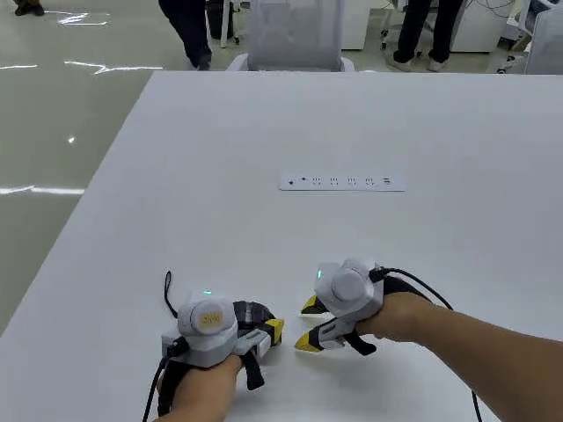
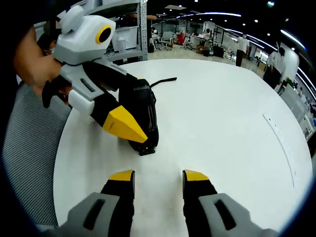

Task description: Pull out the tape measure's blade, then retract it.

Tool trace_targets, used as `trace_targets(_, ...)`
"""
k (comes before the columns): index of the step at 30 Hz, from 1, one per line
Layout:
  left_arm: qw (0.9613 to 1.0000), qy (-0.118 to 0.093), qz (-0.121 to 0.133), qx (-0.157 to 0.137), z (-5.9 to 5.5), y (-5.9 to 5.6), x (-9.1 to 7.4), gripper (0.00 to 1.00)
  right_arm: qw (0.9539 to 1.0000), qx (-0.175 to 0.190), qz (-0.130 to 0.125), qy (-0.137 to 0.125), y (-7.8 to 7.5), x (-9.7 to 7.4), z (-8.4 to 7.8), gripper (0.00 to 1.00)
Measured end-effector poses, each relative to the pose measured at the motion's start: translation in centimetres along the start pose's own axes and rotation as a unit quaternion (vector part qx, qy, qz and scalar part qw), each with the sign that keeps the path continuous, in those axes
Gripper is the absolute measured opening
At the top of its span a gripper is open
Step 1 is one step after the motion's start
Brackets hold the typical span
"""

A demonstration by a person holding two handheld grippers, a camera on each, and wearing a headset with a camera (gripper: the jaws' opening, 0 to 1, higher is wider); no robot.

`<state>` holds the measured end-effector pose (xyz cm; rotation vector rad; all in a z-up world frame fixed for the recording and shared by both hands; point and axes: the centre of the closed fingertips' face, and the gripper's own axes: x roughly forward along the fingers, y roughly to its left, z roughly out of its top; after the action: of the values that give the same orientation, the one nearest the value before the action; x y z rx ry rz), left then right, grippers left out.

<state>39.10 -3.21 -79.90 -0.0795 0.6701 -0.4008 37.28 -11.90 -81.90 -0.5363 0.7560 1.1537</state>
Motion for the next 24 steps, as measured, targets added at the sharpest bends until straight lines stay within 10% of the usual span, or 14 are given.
trace_targets(10,0.9966,-0.035,-0.072,0.019,3.3,0.9,-2.4,0.74,0.9962,0.055,-0.051,-0.045,-1.0,-4.8,-1.7,0.57)
trace_targets(16,0.993,-0.064,-0.094,0.031,5.0,3.4,-5.0,0.91,0.9903,0.101,-0.08,-0.051,-0.4,-7.6,-4.8,0.65)
trace_targets(24,0.992,-0.055,-0.098,0.056,3.8,5.9,-7.7,0.99,0.9741,0.155,-0.139,-0.089,-0.8,-11.5,-7.0,0.82)
